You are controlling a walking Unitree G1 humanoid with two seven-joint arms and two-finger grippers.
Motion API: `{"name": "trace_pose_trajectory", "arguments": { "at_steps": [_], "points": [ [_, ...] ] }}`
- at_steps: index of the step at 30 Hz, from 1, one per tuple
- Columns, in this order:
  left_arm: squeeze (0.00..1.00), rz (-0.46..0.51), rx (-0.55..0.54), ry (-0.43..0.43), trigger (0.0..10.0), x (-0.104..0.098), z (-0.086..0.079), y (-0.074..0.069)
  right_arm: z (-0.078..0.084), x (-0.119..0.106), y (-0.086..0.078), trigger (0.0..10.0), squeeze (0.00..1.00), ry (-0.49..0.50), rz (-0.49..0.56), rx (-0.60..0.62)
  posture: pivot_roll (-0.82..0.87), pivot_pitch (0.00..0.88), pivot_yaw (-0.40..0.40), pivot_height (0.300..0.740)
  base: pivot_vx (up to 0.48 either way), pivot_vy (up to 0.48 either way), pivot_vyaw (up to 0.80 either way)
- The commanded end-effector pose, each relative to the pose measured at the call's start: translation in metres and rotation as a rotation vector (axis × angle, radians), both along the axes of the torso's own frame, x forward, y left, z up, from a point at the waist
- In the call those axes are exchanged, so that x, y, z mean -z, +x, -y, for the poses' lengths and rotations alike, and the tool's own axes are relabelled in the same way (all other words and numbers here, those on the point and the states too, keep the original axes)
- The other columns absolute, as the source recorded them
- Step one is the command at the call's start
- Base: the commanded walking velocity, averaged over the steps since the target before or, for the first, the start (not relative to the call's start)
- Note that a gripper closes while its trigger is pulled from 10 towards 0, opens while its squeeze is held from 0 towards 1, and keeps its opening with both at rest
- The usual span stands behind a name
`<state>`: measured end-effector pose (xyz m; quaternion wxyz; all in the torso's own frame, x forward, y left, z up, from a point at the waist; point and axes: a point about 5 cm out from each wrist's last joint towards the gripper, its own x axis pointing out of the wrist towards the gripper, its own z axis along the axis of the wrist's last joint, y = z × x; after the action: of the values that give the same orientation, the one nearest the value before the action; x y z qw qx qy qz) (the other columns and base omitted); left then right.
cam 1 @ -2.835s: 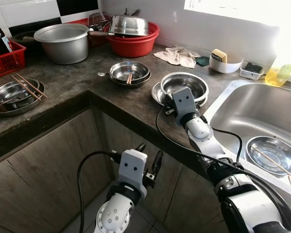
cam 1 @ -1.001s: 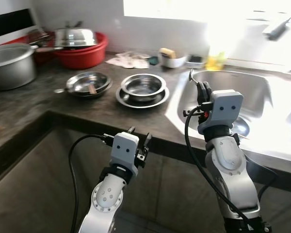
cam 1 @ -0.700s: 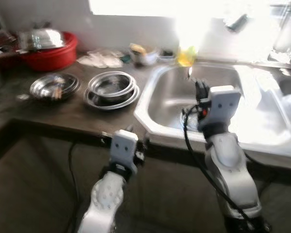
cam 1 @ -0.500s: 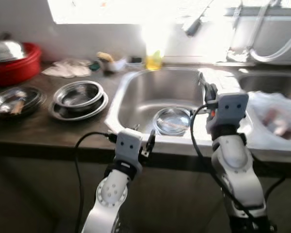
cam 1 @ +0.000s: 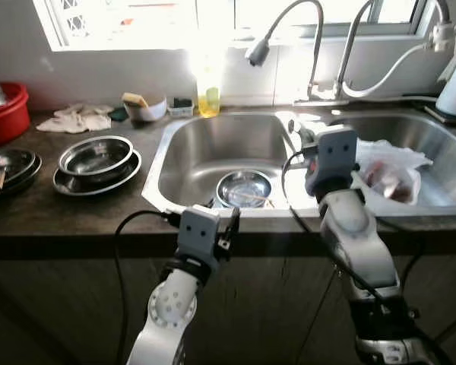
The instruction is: Kitchen organization
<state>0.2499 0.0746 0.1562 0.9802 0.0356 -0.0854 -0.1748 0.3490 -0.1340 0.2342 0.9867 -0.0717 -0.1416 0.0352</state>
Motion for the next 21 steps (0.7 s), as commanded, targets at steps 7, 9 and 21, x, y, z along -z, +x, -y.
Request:
{"name": "trace_pose_trajectory", "arguments": {
  "at_steps": [7,9,21],
  "points": [
    [0.0,-0.011,-0.034,0.012,10.0,0.0,-0.003,-0.008,-0.004,0.008,0.033,10.0,0.0,-0.096,-0.131,-0.036,0.07,0.079,-0.03,0.74,0.0,0.0,0.0],
    [0.0,-0.016,-0.05,0.019,10.0,0.001,-0.006,-0.01,-0.008,0.016,0.041,10.0,0.0,-0.118,-0.194,-0.062,0.08,0.1,-0.033,0.74,0.0,0.0,0.0],
    [0.0,-0.042,-0.076,0.037,10.0,0.003,-0.011,-0.02,-0.008,0.035,0.051,10.0,0.0,-0.147,-0.29,-0.071,0.09,0.153,-0.034,0.74,0.0,0.0,0.0]
  ]
}}
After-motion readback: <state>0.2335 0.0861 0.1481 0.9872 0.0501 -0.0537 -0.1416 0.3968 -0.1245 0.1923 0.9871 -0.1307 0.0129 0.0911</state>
